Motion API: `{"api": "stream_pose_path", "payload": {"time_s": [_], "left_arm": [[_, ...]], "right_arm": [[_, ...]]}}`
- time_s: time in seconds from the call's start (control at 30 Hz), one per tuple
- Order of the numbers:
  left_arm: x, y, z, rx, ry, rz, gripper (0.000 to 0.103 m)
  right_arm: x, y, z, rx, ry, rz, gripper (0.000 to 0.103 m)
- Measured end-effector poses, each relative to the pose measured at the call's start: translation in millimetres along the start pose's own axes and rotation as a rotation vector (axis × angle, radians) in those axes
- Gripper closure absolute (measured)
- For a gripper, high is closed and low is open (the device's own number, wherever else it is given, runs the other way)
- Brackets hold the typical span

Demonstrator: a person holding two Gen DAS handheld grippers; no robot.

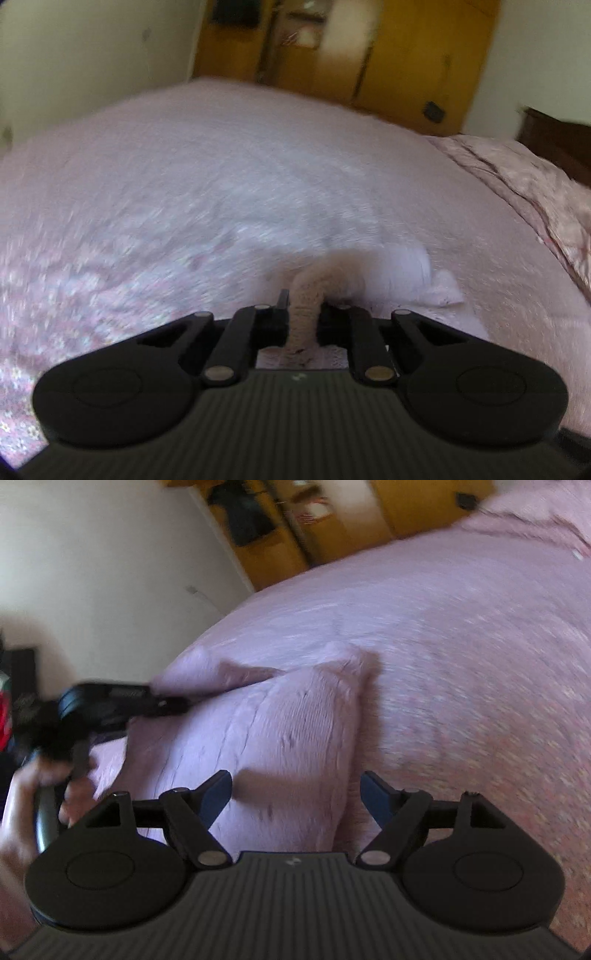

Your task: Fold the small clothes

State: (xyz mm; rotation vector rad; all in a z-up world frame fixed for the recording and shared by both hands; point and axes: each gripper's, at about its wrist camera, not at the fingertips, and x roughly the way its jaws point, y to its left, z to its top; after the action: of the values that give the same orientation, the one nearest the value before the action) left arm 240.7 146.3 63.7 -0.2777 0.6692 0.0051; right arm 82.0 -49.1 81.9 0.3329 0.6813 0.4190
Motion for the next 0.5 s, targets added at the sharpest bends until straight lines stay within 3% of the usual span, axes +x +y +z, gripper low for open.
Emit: {"api": "stream_pose_path", "payload": {"time_s": [0.1, 0.17, 0.23, 0.4, 0.5], "left_arm": [[24.1, 17.7, -3.0, -0.03, 0.127, -0.01, 0.085], [23.8, 21.4, -4.4, -0.028, 0.117, -0.006, 0.071], [19.6, 22.9, -2.8, -0.034, 0.115, 0.021, 0.05], [0.4, 37.2, -8.4, -0.042, 0.159, -0.035, 0.047], [-8.5, 48.9, -14.2, -0.084, 0.251, -0.072, 0.045]], "right_arm": [[11.1, 17.7, -8.3, -0.072, 0.037, 0.004, 0.02], [15.6, 22.7, -13.2, -0.098, 0.037, -0.022, 0.019], [17.8, 21.1, -15.1, -0.095, 0.041, -0.025, 0.018], [17.5, -4.6, -1.9, 0.033, 0.044, 0.044, 0.018], [19.2, -20.6, 6.9, 0.131, 0.04, 0.064, 0.017]]}}
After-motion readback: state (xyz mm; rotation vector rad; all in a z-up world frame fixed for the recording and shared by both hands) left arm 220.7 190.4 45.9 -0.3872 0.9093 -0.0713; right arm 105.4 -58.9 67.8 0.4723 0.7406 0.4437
